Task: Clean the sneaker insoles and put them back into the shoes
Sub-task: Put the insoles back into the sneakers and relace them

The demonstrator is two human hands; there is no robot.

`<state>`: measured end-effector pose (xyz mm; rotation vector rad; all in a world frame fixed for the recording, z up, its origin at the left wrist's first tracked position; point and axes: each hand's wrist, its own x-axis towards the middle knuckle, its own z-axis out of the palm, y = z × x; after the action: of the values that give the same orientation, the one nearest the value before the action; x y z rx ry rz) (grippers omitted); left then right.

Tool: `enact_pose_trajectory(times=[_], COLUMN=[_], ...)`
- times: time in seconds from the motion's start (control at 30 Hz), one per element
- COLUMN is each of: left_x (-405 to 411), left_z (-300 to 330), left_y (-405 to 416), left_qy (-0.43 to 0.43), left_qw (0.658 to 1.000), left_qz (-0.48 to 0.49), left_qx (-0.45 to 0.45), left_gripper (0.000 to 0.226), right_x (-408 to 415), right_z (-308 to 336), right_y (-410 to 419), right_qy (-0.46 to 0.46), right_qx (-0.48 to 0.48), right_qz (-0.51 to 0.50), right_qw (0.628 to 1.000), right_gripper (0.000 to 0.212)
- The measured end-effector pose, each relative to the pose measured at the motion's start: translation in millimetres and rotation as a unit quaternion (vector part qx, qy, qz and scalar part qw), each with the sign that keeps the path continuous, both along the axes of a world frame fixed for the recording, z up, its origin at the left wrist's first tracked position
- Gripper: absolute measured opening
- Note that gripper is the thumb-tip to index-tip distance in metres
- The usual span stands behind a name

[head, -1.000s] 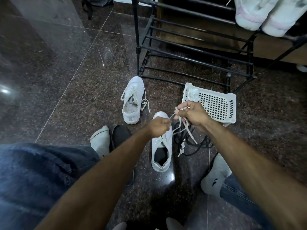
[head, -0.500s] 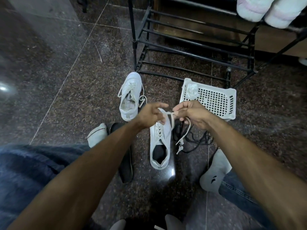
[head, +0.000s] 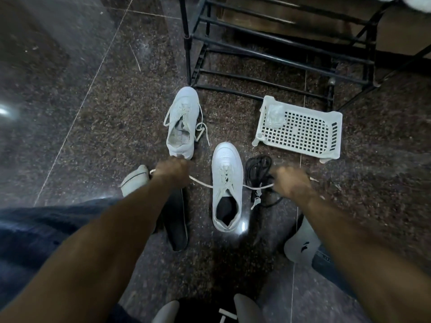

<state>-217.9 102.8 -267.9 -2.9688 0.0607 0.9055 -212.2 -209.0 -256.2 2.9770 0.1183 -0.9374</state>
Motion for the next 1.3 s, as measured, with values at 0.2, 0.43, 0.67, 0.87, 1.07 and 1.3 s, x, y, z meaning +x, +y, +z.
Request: enact_pose_trajectory(times=[0.2, 0.43, 0.67, 0.87, 1.07, 1.3], left_x=[-44.3, -56.4, -21.1, 0.7, -7.4, -20.3], left_z=[-38.4, -39.6, -33.6, -28.0, -48.8, -58.9], left_y=[-61.4, -60.1, -23.1, -67.6, -113.4, -95.6], left_qy=[0.045, -0.083, 0.077, 0.113, 0.042, 0.028], left_qw=[0.965, 0.987, 0.891, 0.398, 0.272, 0.565], left_qz=[0.1, 0.03, 0.288, 0.6, 0.693, 0.582], left_qx=[-0.238, -0.134, -0.343, -0.685, -0.666, -0.584], left_gripper=[0.042, 0.027, 0.014, 0.016, 0.033, 0.054], right_x=[-24.8, -29.2, -4.1, -8.1, -7.2, -0.4], right_z=[-39.2, -43.0, -29.2, -20.3, -18.4, -45.2], right_y=[60.3, 61.6, 19.5, 53.3, 93.3, 61.8], right_qy=[0.033, -0.026, 0.153, 0.166, 0.123, 0.075], right_qx=[0.152, 0.119, 0.328, 0.655, 0.694, 0.599], right_qz=[0.007, -0.005, -0.177, -0.473, -0.612, -0.687], right_qw=[0.988, 0.993, 0.915, 0.565, 0.36, 0.404], right_gripper=[0.029, 0.025, 0.02, 0.022, 0.021, 0.024])
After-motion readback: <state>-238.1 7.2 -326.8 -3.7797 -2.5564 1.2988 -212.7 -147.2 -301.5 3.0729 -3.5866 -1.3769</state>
